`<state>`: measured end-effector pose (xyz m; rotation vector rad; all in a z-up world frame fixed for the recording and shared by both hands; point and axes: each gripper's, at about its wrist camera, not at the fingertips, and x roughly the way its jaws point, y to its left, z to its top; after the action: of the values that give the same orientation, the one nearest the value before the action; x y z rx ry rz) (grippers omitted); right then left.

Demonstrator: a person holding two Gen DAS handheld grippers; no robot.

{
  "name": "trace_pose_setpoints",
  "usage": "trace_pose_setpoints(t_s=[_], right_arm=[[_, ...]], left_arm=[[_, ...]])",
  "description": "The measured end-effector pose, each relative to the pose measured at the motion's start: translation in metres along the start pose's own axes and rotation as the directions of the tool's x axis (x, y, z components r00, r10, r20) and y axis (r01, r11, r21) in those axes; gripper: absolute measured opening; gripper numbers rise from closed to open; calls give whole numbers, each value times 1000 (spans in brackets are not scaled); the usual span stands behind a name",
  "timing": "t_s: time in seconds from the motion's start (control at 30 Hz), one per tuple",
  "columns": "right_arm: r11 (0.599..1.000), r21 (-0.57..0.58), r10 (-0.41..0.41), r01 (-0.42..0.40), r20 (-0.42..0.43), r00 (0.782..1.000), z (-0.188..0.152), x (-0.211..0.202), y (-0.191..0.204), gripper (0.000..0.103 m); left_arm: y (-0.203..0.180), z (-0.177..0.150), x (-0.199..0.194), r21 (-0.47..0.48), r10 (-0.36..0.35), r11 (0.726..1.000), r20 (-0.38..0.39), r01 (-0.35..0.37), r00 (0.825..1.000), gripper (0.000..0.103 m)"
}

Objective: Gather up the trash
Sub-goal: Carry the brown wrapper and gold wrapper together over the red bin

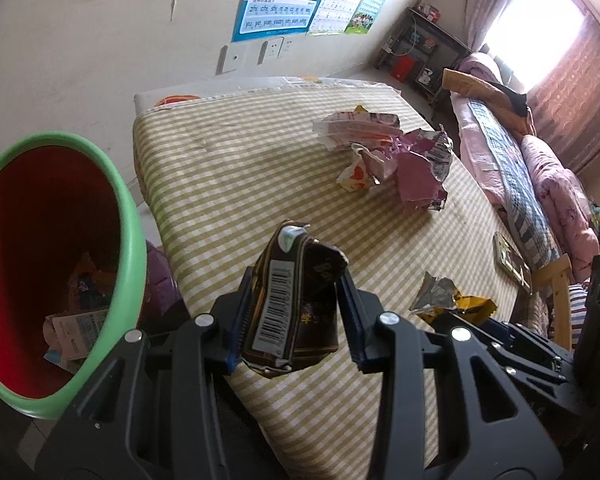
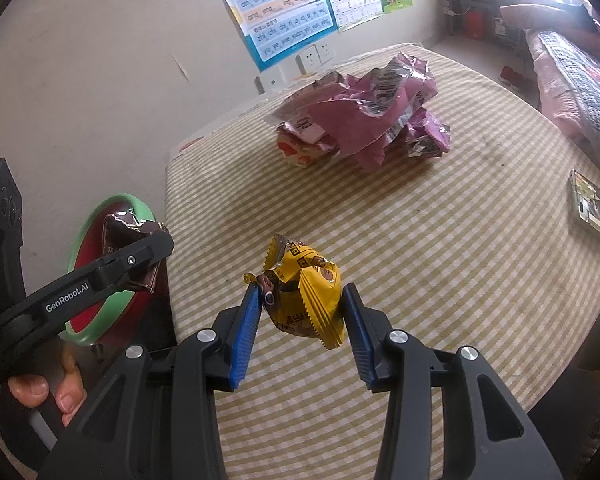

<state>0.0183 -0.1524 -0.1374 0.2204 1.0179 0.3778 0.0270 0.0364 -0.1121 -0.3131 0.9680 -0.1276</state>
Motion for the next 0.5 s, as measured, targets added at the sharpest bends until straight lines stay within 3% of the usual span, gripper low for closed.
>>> trace_pose_setpoints(t_s=[0.5], right_arm=[[1000, -17, 5, -5, -22, 1000, 0, 7, 7, 41]], left_arm=[[9, -1, -3, -26, -3, 1000, 4, 3, 1000, 38]])
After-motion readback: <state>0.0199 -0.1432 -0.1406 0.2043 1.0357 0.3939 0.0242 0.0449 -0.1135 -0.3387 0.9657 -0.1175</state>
